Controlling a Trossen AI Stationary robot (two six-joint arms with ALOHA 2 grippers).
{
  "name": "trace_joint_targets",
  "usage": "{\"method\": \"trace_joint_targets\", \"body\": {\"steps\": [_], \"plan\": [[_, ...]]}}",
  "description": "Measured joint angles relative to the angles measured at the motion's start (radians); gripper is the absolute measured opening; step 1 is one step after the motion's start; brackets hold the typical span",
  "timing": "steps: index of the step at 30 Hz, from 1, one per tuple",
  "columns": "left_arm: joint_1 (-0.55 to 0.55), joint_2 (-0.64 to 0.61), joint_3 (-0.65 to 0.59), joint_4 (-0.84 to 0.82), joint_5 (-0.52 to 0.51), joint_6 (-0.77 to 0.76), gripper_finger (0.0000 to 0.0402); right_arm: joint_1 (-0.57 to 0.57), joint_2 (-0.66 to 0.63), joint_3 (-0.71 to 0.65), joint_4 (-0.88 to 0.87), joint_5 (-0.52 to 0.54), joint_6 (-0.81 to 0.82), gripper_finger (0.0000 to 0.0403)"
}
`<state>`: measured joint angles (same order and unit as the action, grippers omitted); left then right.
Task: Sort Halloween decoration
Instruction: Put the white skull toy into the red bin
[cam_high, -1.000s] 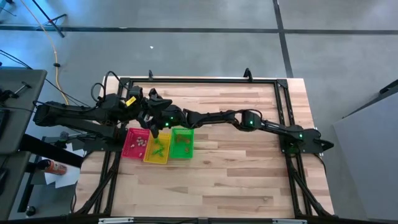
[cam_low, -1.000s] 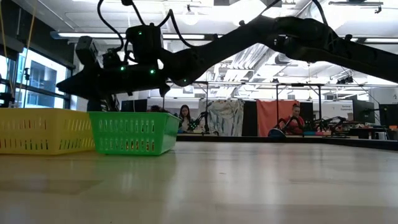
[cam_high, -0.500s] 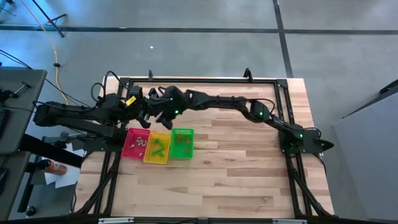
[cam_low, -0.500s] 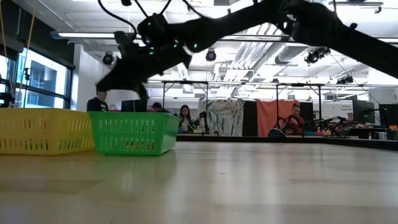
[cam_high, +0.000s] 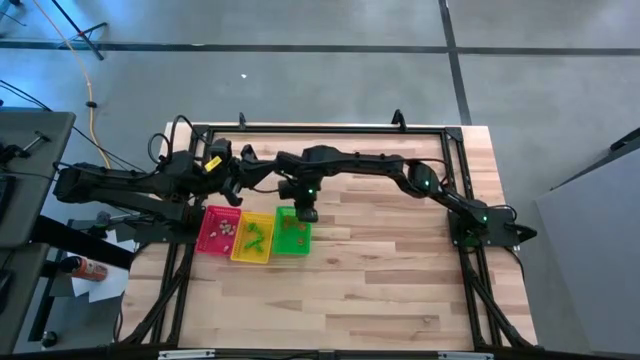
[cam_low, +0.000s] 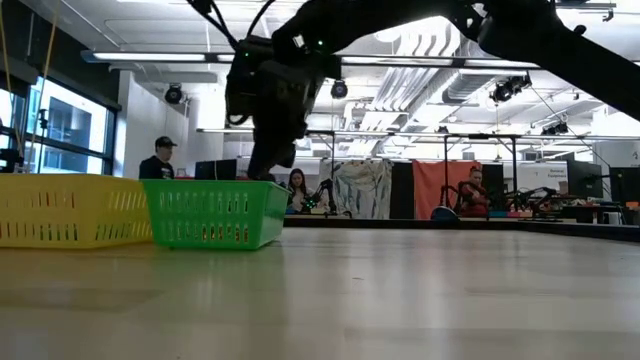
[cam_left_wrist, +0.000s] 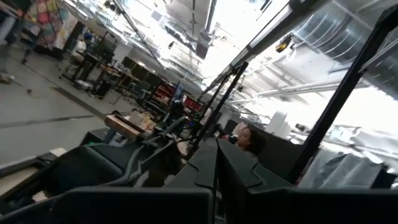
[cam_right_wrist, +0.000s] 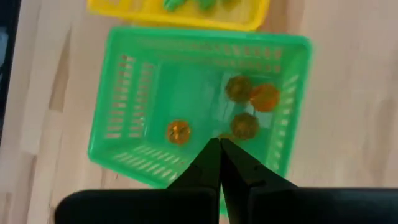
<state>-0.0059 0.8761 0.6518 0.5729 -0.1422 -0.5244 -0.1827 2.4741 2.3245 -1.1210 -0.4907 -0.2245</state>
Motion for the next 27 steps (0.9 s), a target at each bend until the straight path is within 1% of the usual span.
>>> {"method": "trace_joint_targets", "body": {"steps": [5,9,12,14,16,18,20,23,27], "plan": [[0.000,0.000,0.000,0.005,0.001,-0.041,0.0000,0.001,-0.016,-0.001,-0.060,-0.018,-0.052,0.0000],[0.000,-0.002,0.001,0.011,-0.003,-0.039,0.0000,-0.020,-0.048,-0.001,-0.106,-0.013,-0.070,0.0000],[0.000,-0.002,0.002,0.016,-0.004,-0.007,0.0000,-0.032,-0.070,-0.003,-0.137,-0.009,-0.080,0.0000],[0.000,-0.004,0.003,0.017,-0.004,0.005,0.0000,-0.039,-0.091,-0.020,-0.154,-0.008,-0.086,0.0000],[0.000,-0.004,0.003,0.017,-0.004,0.005,0.0000,-0.042,-0.127,-0.076,-0.156,-0.008,-0.092,0.0000],[0.000,-0.004,0.003,0.022,-0.004,0.005,0.0000,-0.043,-0.187,-0.179,-0.123,-0.008,-0.091,0.0000],[0.000,-0.004,0.003,0.026,-0.002,0.005,0.0000,-0.043,-0.277,-0.333,-0.051,0.000,-0.074,0.0000],[0.000,-0.003,0.003,0.026,-0.006,0.012,0.0000,-0.041,-0.452,-0.608,0.142,0.023,0.013,0.0000],[0.000,-0.003,0.003,0.025,-0.009,0.050,0.0000,-0.021,-0.717,-0.941,0.394,0.082,0.189,0.0000]]}}
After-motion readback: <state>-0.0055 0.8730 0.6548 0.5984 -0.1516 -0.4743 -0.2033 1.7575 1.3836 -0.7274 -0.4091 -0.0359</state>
